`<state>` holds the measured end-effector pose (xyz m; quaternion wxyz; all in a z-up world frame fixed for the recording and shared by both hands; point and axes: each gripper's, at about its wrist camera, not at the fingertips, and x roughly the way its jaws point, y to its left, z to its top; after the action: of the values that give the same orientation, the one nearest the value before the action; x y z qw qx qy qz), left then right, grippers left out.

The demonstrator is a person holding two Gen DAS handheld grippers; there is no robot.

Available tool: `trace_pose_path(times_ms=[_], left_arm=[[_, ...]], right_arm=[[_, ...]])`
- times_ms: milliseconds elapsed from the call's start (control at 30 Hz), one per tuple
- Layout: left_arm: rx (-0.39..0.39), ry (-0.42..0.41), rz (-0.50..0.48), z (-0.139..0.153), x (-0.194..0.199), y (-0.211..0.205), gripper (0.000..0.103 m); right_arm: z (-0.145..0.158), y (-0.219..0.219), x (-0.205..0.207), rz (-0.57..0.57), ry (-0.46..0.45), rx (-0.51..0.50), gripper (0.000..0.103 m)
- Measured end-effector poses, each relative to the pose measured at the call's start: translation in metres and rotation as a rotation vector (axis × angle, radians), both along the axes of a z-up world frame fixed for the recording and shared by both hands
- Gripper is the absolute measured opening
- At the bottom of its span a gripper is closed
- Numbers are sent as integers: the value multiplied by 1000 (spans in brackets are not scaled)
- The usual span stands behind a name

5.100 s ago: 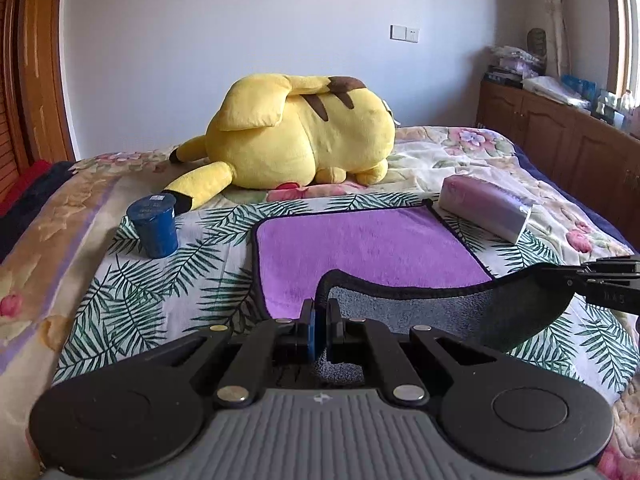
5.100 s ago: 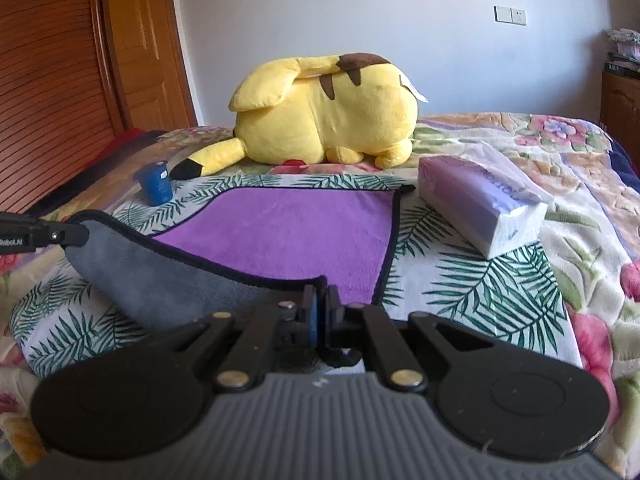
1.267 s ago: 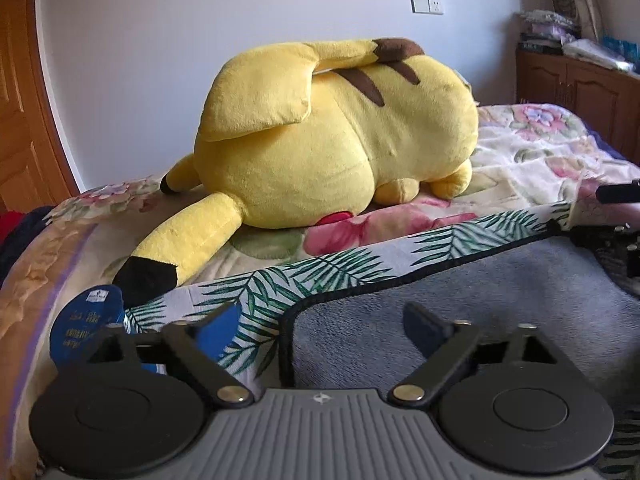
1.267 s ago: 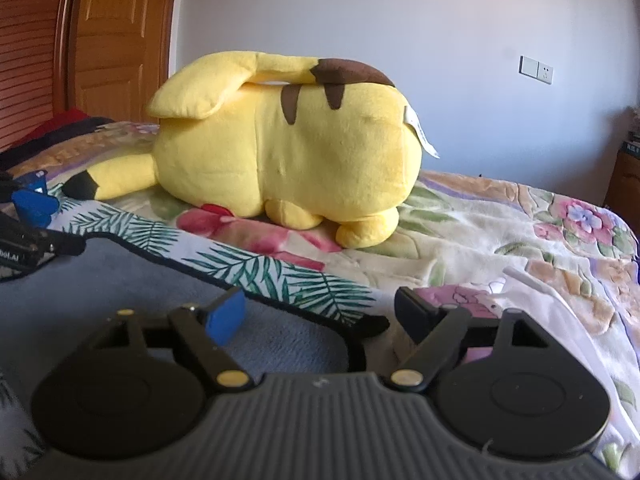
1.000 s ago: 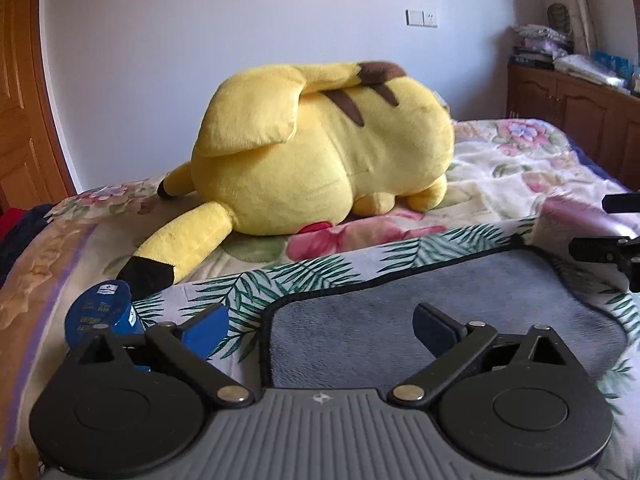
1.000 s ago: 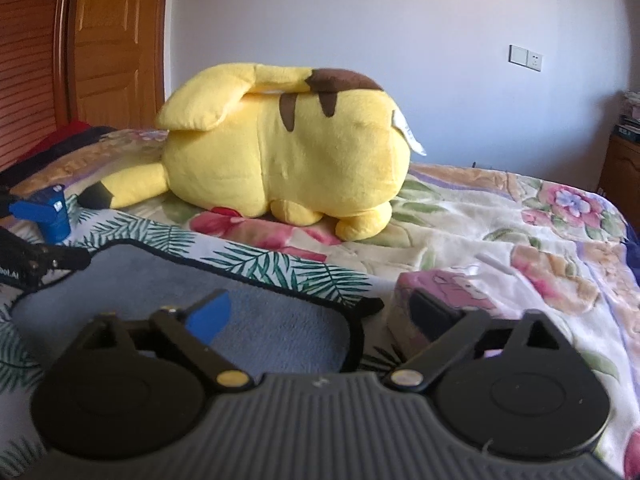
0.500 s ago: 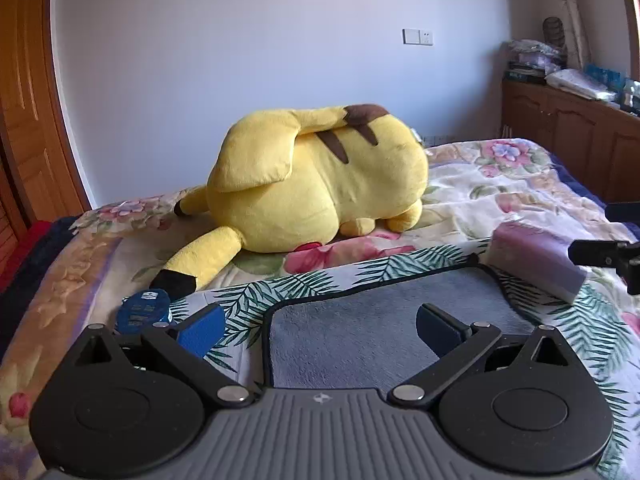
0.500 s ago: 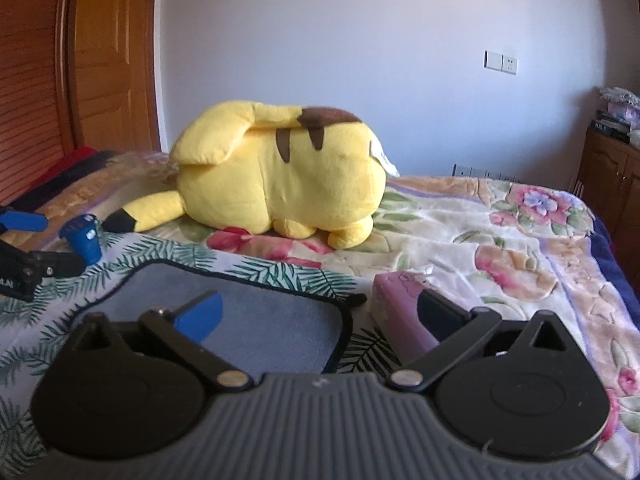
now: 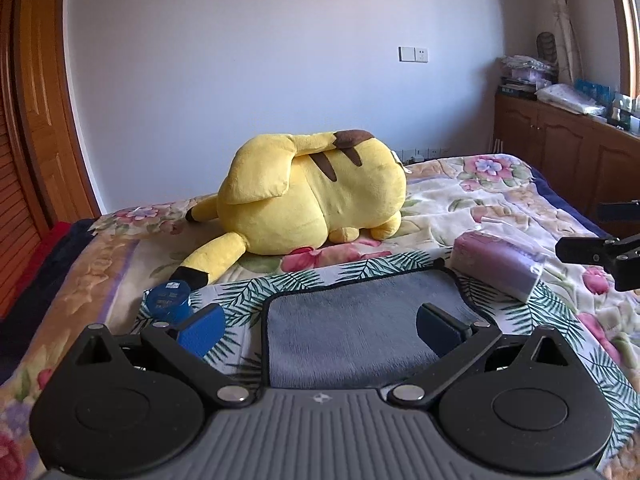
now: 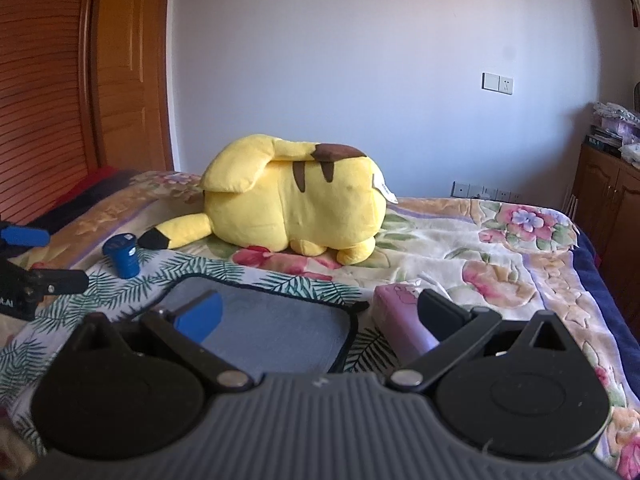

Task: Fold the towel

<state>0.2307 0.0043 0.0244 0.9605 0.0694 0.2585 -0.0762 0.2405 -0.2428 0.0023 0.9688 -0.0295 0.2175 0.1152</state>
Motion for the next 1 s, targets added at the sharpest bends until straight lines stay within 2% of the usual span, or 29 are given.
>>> trace_pose_path(times_ms=[467,1000], left_arm=[[11,19,22,-3,-67,-2,103],[-25,-5,31,23,-130,-11,103]], right_arm=[[-8,-4,-61,-23,33,46,103],[7,-3,-113,-55,-3,45,103]])
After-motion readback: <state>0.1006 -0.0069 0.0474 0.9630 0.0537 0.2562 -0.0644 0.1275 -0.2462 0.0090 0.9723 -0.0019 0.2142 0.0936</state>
